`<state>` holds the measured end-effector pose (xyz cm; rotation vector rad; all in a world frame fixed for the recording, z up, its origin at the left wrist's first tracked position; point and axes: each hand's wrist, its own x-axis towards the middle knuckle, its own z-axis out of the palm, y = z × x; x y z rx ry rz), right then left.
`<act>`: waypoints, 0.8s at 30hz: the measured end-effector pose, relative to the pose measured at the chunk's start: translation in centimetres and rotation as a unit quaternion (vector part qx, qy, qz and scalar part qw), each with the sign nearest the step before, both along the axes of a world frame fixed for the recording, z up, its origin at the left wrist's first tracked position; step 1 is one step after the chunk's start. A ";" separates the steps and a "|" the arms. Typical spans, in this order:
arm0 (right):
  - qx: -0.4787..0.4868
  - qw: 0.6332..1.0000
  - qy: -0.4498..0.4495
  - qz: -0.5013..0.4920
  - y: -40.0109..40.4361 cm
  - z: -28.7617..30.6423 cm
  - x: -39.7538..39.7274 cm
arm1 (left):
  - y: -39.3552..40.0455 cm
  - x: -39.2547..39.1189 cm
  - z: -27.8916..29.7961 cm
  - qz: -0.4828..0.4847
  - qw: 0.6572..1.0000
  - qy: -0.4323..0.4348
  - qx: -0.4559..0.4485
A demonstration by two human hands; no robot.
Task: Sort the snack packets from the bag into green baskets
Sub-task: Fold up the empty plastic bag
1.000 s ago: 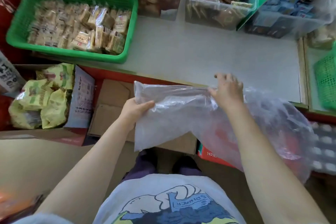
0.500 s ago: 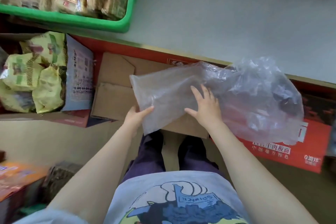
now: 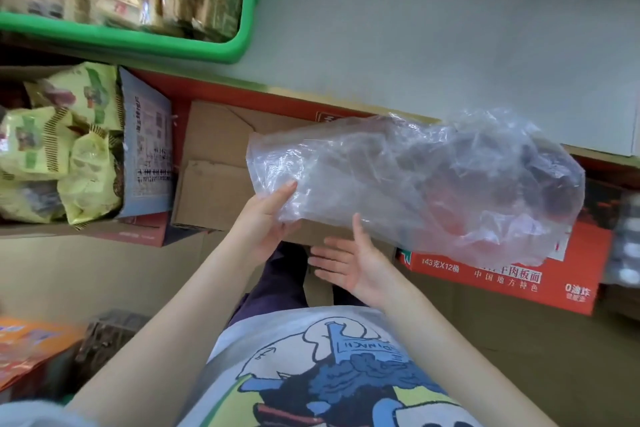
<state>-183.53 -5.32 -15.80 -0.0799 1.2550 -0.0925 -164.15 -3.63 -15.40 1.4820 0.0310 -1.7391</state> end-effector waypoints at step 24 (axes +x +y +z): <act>-0.118 0.934 -0.069 -0.330 -2.3 3.3 1.9 | -0.6 -0.6 4.6 -0.132 0.991 -0.002 0.002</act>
